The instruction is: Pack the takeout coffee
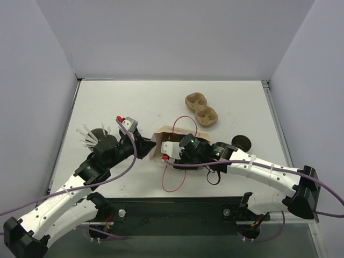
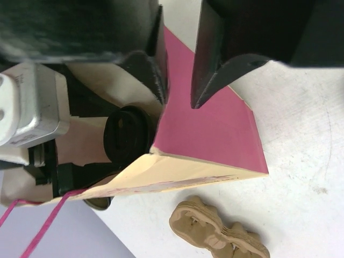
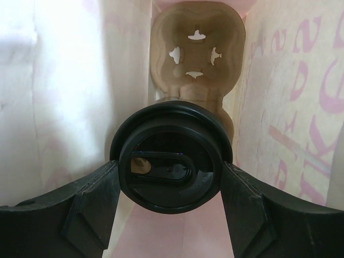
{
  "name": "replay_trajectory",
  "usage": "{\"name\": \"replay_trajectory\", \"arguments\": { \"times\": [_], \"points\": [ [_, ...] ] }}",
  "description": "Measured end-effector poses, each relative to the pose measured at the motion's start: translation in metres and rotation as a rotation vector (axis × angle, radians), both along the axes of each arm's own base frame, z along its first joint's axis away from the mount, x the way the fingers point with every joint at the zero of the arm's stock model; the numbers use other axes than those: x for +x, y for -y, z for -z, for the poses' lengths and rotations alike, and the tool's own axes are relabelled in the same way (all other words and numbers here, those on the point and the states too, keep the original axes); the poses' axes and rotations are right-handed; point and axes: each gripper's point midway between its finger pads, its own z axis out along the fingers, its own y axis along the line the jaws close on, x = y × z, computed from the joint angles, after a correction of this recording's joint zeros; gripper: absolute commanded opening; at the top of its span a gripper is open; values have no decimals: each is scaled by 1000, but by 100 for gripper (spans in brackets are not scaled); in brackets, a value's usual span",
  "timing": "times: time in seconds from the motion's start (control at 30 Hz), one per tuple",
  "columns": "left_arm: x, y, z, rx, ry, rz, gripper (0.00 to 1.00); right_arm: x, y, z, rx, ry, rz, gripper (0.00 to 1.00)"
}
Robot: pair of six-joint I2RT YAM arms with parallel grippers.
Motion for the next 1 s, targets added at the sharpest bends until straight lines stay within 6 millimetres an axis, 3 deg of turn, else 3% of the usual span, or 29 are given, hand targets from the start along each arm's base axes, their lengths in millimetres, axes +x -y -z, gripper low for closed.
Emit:
{"name": "replay_trajectory", "arguments": {
  "times": [0.03,0.1,0.5,0.87,1.0],
  "points": [
    [0,2,1,5,1,11,5,0,0,0,1,1,0,42],
    [0,6,4,13,-2,32,0,-1,3,2,0,3,1,41],
    [-10,17,-7,-14,43,95,0,7,12,6,-38,82,-6,40],
    [-15,17,7,-8,22,105,0,20,15,3,-54,129,-10,40],
    [-16,17,8,-15,17,105,0,24,20,10,-56,135,-2,40]
  ]
}}
